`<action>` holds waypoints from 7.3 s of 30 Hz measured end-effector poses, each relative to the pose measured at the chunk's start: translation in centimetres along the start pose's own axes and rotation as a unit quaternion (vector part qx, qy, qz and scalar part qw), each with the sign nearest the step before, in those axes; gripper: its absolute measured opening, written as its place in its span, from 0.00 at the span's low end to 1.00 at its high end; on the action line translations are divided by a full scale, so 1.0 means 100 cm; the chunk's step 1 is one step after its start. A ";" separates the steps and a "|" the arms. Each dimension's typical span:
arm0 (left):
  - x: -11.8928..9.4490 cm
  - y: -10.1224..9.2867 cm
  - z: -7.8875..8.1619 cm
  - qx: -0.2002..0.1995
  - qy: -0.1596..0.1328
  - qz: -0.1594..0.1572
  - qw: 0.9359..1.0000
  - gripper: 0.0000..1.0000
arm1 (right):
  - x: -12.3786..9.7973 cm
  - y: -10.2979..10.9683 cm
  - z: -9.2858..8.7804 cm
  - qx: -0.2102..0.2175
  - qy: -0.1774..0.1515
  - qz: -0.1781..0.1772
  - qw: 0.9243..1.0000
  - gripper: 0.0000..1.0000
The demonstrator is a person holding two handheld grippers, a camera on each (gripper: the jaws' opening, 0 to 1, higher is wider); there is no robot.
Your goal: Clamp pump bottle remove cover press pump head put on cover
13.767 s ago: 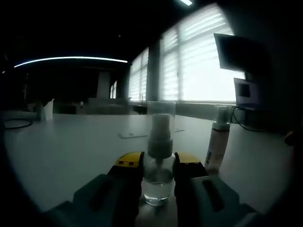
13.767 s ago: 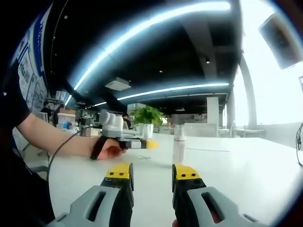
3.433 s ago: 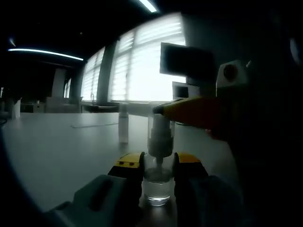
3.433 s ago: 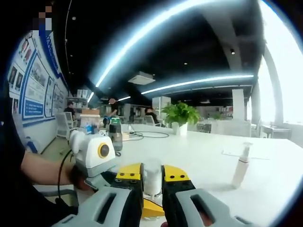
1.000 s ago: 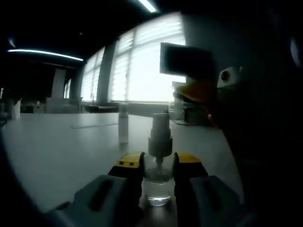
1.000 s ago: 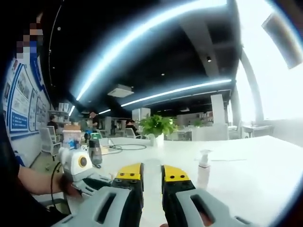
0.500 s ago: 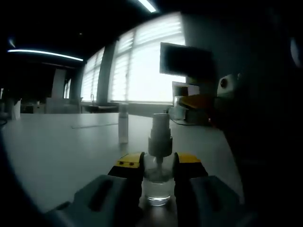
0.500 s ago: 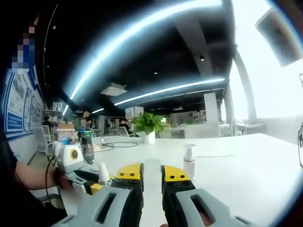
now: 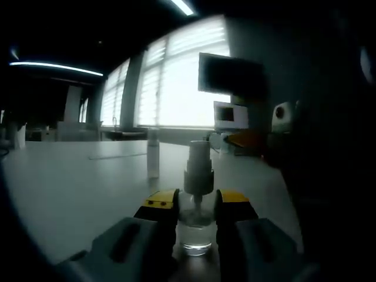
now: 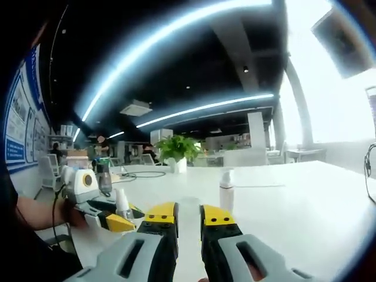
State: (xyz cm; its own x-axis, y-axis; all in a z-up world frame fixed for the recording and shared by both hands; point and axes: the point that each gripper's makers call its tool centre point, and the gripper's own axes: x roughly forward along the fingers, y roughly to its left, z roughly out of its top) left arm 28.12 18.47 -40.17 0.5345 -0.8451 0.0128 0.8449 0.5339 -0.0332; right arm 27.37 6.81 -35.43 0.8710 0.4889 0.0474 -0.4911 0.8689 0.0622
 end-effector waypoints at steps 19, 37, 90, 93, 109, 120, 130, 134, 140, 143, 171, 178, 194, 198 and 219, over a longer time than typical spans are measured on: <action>0.000 -0.001 0.000 0.001 0.000 0.001 1.000 0.16 | -0.008 -0.009 -0.039 -0.013 0.043 0.000 0.999 0.10; 0.001 0.000 0.000 0.001 0.001 0.001 1.000 0.16 | -0.009 -0.008 -0.059 -0.014 0.074 0.010 0.997 0.10; 0.000 0.000 -0.001 0.004 0.002 0.002 1.000 0.16 | -0.009 -0.006 -0.072 -0.033 0.100 0.023 0.994 0.24; 0.000 0.000 -0.001 0.004 0.002 0.002 1.000 0.16 | -0.009 -0.005 -0.071 -0.031 0.098 0.025 0.994 0.24; 0.000 0.001 -0.001 0.005 0.003 0.002 1.000 0.16 | -0.010 -0.002 -0.064 -0.024 0.080 0.039 0.996 0.28; 0.000 0.001 -0.001 0.007 0.002 0.001 1.000 0.16 | -0.011 0.000 -0.055 -0.024 0.060 0.039 0.997 0.27; -0.001 0.002 -0.001 0.003 0.002 -0.001 1.000 0.16 | -0.012 0.004 -0.053 -0.019 0.058 0.037 0.997 0.26; -0.001 0.001 -0.001 0.004 0.002 -0.001 1.000 0.16 | -0.011 0.005 -0.053 -0.020 0.059 0.037 0.997 0.26; -0.001 0.000 -0.001 0.006 0.003 -0.002 1.000 0.16 | -0.011 0.003 -0.052 -0.018 0.056 0.034 0.998 0.25; -0.001 0.000 -0.001 0.007 0.004 -0.001 1.000 0.17 | -0.012 0.001 -0.052 -0.019 0.057 0.034 0.998 0.25; -0.002 0.002 0.007 -0.006 -0.018 -0.002 1.000 0.16 | -0.010 -0.004 -0.051 -0.014 0.051 0.031 0.998 0.24; -0.002 0.002 0.007 -0.005 -0.018 -0.001 1.000 0.16 | -0.009 0.001 -0.036 -0.014 0.032 0.036 0.999 0.22; -0.002 0.000 0.007 0.004 -0.013 0.011 1.000 0.16 | 0.003 0.027 0.013 -0.051 0.014 0.081 0.995 0.22; -0.003 -0.011 0.007 0.009 -0.012 0.013 1.000 0.16 | 0.005 0.039 0.025 -0.038 0.016 0.105 0.994 0.22; -0.002 -0.012 0.006 0.004 -0.016 0.000 1.000 0.16 | 0.029 0.094 0.048 -0.137 0.090 0.220 0.962 0.17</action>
State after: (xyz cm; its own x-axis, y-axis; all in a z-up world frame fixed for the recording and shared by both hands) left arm 26.98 18.03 -39.51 0.5352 -0.8435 0.0454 0.8447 0.5347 -0.0245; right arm 25.26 16.04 -29.90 0.5791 0.7981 -0.1663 -0.8130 0.5505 -0.1895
